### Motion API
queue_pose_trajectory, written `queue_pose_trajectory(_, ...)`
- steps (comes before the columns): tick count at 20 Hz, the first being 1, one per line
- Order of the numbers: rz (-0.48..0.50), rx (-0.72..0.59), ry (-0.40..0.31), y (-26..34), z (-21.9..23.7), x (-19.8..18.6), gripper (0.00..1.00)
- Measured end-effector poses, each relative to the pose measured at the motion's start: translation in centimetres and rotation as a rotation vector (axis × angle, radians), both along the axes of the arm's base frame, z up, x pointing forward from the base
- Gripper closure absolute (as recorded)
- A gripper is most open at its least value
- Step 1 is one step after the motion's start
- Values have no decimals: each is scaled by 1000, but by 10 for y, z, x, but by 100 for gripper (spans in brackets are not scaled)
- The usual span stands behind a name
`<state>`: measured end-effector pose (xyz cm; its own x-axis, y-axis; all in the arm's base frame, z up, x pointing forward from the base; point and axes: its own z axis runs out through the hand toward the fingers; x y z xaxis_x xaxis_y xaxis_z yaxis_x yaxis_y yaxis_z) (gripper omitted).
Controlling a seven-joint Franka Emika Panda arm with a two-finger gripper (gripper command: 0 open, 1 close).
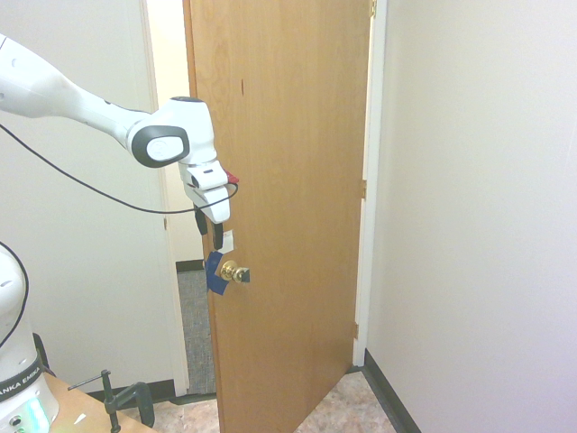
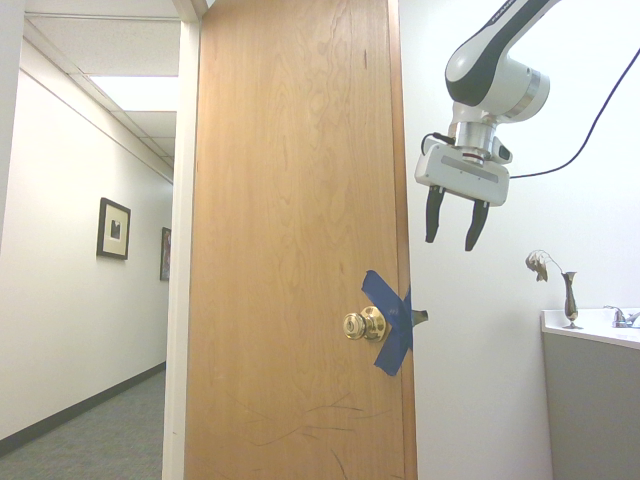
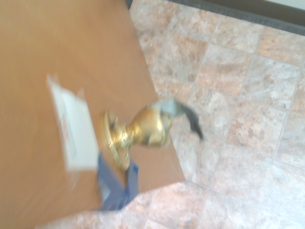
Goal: Shut the door
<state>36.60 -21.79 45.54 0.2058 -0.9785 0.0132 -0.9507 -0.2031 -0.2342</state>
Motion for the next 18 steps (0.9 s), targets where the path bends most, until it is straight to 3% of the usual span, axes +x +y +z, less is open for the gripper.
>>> queue_pose_trajectory(6,-66,27,-12,-30,-17,14,0)
queue_pose_trajectory(9,-82,53,-43,-26,-33,41,0)
queue_pose_trajectory(14,-11,86,-46,11,-68,96,0)
queue_pose_trajectory(18,74,61,-119,67,-86,141,0)
